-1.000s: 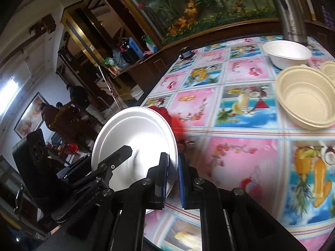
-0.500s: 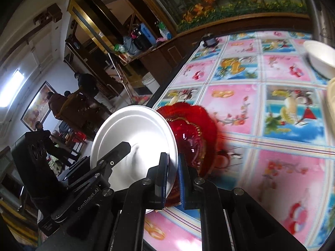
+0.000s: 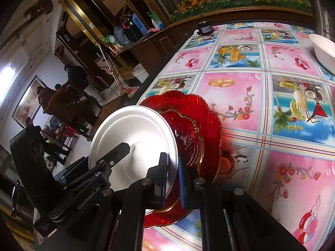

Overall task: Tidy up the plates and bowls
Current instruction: 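Lower the white plate onto the red plates and open the left gripper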

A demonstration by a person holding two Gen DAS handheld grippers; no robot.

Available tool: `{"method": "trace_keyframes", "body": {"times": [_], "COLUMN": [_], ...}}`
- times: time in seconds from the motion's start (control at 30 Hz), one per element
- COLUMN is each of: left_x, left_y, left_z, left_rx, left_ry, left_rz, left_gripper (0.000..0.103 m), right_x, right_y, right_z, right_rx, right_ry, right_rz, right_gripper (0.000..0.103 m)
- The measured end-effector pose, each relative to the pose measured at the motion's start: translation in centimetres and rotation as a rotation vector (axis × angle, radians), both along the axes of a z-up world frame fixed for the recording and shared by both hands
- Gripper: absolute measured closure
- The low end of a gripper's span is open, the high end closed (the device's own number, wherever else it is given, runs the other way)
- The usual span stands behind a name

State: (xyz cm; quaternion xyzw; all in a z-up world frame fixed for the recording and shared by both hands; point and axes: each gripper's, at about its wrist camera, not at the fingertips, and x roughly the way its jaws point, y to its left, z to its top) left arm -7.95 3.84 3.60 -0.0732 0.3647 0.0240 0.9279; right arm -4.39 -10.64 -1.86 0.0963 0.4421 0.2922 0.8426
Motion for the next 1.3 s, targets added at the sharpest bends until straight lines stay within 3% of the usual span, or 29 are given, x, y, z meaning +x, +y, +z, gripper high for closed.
{"method": "trace_keyframes", "body": {"times": [0.63, 0.77, 0.97, 1.03, 1.2, 1.23, 1.3], "left_x": [0.1, 0.1, -0.4, -0.6, -0.8, -0.8, -1.0], "left_y": [1.3, 1.4, 1.8, 1.8, 1.8, 1.9, 2.0], "left_z": [-0.5, -0.4, 0.1, 0.3, 0.7, 0.8, 1.0], "left_rx": [0.020, 0.028, 0.021, 0.029, 0.036, 0.035, 0.033], "left_ry": [0.006, 0.008, -0.004, -0.014, -0.020, -0.021, -0.025], "left_rz": [0.035, 0.045, 0.055, 0.059, 0.065, 0.067, 0.079], "left_gripper": [0.083, 0.082, 0.068, 0.057, 0.056, 0.056, 0.055], "right_x": [0.5, 0.5, -0.1, -0.2, -0.8, -1.0, -1.2], "right_y": [0.4, 0.0, -1.0, -1.3, -2.4, -2.7, -3.4], "right_z": [-0.4, -0.1, 0.9, 1.1, 1.9, 2.1, 2.4], "right_rx": [-0.043, -0.043, -0.020, -0.013, 0.006, 0.012, 0.013], "right_ry": [-0.012, -0.023, -0.044, -0.047, -0.072, -0.078, -0.089], "right_rz": [-0.023, -0.038, -0.059, -0.064, -0.081, -0.086, -0.098], "right_gripper": [0.089, 0.081, 0.072, 0.072, 0.072, 0.070, 0.052]}}
